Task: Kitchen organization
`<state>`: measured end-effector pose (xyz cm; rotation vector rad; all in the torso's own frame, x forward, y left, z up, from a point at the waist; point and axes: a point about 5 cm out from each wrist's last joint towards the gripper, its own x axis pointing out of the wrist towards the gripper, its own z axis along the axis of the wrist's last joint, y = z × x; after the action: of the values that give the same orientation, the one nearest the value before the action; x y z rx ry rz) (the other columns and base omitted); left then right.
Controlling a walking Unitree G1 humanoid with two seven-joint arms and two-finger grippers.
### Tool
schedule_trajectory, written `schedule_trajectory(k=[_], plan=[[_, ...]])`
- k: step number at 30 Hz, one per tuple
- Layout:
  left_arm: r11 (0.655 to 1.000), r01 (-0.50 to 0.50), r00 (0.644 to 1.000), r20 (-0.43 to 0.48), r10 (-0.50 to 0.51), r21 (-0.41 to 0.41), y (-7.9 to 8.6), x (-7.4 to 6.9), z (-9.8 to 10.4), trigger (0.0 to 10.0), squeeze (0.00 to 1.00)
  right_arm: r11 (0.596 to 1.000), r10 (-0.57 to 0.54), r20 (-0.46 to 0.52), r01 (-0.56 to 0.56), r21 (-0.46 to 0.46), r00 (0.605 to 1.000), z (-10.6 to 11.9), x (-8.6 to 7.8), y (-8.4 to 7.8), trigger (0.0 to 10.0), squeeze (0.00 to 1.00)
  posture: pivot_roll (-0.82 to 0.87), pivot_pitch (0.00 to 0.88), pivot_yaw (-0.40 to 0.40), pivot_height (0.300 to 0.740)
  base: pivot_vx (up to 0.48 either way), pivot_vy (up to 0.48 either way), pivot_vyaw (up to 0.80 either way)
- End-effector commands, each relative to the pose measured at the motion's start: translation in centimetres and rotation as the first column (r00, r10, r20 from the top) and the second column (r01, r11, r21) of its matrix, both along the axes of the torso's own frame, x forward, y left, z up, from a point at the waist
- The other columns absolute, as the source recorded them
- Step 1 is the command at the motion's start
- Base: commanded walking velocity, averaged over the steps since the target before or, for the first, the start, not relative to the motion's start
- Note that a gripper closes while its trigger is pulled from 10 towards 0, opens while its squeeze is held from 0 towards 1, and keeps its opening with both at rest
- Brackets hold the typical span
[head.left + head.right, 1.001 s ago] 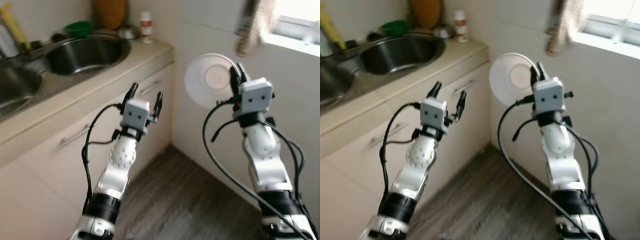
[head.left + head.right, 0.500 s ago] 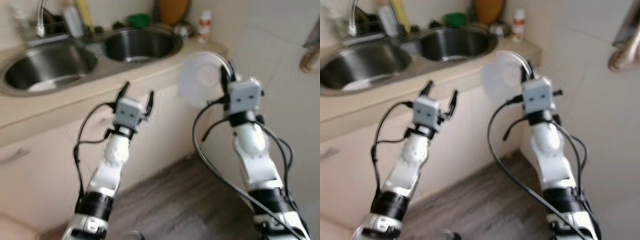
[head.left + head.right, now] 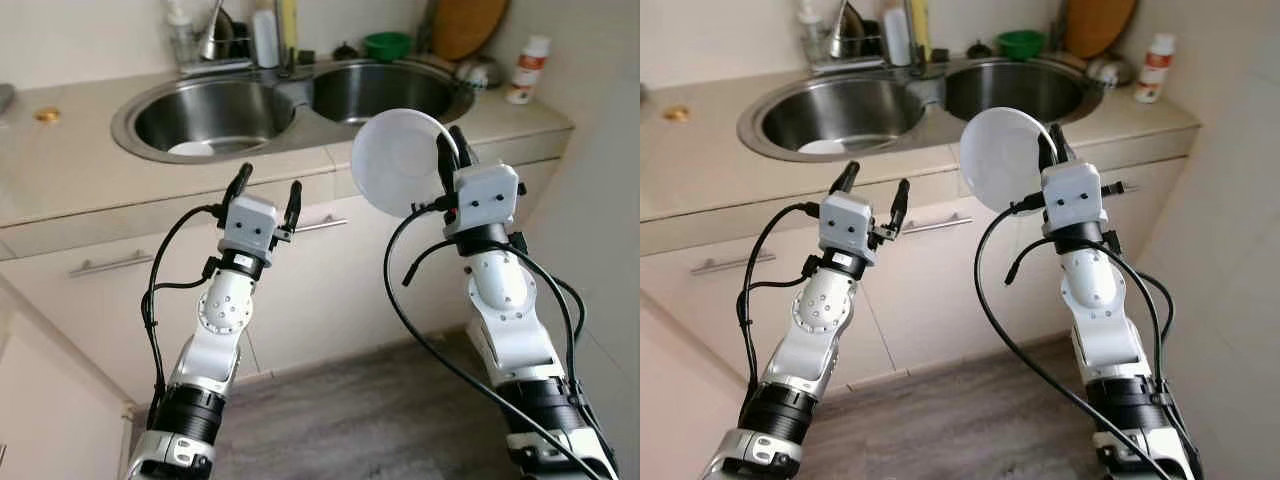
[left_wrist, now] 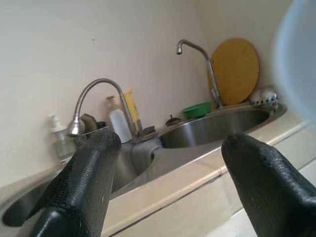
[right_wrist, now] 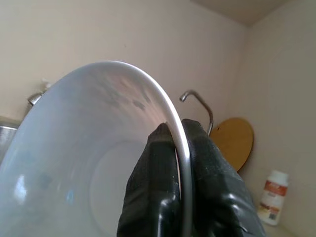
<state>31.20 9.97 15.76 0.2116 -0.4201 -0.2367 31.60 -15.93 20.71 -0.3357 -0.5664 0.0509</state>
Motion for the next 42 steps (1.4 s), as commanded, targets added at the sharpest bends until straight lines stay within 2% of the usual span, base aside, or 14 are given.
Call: schedule_trajectory(k=[1, 9, 14, 19, 32, 42], plan=[[1.000, -0.014, 1.000, 0.021, 0.014, 0.009, 0.50, 0.16, 0.51, 10.0, 0.00, 1.000, 0.010, 0.027, -0.010, 0.013, 1.000, 0.80, 0.13, 0.47, 10.0, 0.00, -0.12, 0.000, 0.000, 0.740, 0.315, 0.000, 0.00], [1.000, -0.013, 1.000, 0.021, 0.012, 0.009, 0.53, 0.16, 0.52, 10.0, 0.00, 1.000, -0.006, 0.027, 0.006, 0.009, 1.000, 0.80, 0.20, 0.38, 10.0, 0.00, -0.12, 0.000, 0.002, 0.740, 0.337, 0.000, 0.00], [1.000, -0.009, 1.000, 0.024, 0.008, 0.010, 0.45, 0.16, 0.55, 10.0, 0.00, 0.999, -0.016, 0.020, 0.016, -0.030, 1.000, 0.62, 0.37, 0.63, 10.0, 0.00, -0.12, 0.000, 0.004, 0.740, 0.351, 0.000, 0.31], [1.000, -0.006, 1.000, 0.024, 0.006, 0.011, 0.43, 0.17, 0.54, 10.0, 0.00, 1.000, -0.019, 0.022, 0.019, 0.008, 1.000, 0.66, 0.36, 0.45, 10.0, 0.00, -0.11, 0.000, 0.004, 0.740, 0.348, 0.000, 0.75], [1.000, -0.001, 1.000, 0.023, 0.001, 0.013, 0.33, 0.20, 0.49, 10.0, 0.00, 0.997, -0.047, 0.022, 0.046, 0.059, 0.999, 0.71, 0.55, 0.02, 10.0, 0.00, -0.12, 0.000, 0.004, 0.740, 0.338, 0.000, 0.00], [1.000, -0.001, 1.000, 0.023, 0.000, 0.014, 0.26, 0.15, 0.53, 10.0, 0.00, 0.997, -0.055, 0.018, 0.054, 0.062, 0.998, 0.66, 0.54, -0.17, 10.0, 0.00, -0.11, 0.000, 0.005, 0.740, 0.325, 0.000, 0.00]])
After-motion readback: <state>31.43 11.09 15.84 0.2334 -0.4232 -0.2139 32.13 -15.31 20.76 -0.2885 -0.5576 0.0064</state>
